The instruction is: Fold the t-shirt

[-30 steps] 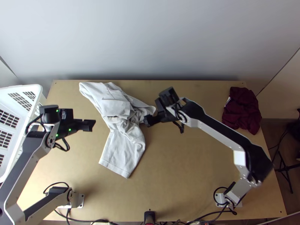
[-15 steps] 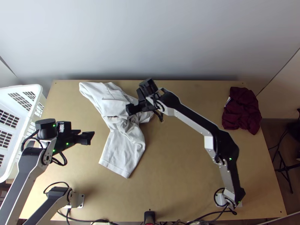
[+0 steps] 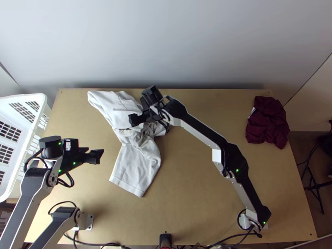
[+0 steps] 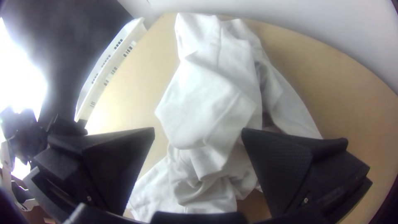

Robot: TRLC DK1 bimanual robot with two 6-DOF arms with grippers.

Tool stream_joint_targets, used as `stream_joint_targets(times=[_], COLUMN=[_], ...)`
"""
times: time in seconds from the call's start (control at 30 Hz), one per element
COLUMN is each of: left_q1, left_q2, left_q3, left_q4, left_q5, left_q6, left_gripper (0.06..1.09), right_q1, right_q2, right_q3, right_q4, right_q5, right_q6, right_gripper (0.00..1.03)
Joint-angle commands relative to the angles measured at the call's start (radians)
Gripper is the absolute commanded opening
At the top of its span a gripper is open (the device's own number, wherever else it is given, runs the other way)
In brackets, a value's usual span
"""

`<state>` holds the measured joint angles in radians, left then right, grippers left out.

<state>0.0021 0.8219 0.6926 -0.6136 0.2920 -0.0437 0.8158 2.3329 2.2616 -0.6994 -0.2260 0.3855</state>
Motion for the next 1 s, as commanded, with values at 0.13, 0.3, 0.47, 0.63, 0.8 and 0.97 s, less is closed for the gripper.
stream_joint_targets(times=[0.13,0.3,0.47,0.63,0.8,0.97], left_q1=[0.007,0.007,0.006,0.004,-0.051,-0.175], left_q2=[-0.004,-0.009,-0.013,-0.021,-0.032,-0.053], left_q3=[-0.007,-0.010,-0.027,-0.022,-0.027,-0.030], left_q4=[0.014,0.014,0.014,0.014,0.002,-0.002], left_q5=[0.001,0.001,0.001,0.001,0.003,0.003], left_q6=[0.005,0.005,0.005,0.004,0.001,-0.033], left_gripper=[1.04,1.04,1.04,1.04,1.04,1.04], right_q1=[0.026,0.025,0.033,0.033,0.014,-0.018], right_q2=[0.034,0.031,0.023,-0.033,-0.161,-0.300], right_q3=[0.033,0.044,0.061,0.050,0.061,0.115], right_q4=[-0.045,-0.046,-0.041,-0.052,-0.060,-0.060], right_q5=[-0.016,-0.013,0.002,0.008,0.014,0.037], right_q6=[0.006,0.004,-0.060,-0.085,-0.083,-0.082], right_gripper=[0.97,0.78,0.03,0.03,0.03,0.03])
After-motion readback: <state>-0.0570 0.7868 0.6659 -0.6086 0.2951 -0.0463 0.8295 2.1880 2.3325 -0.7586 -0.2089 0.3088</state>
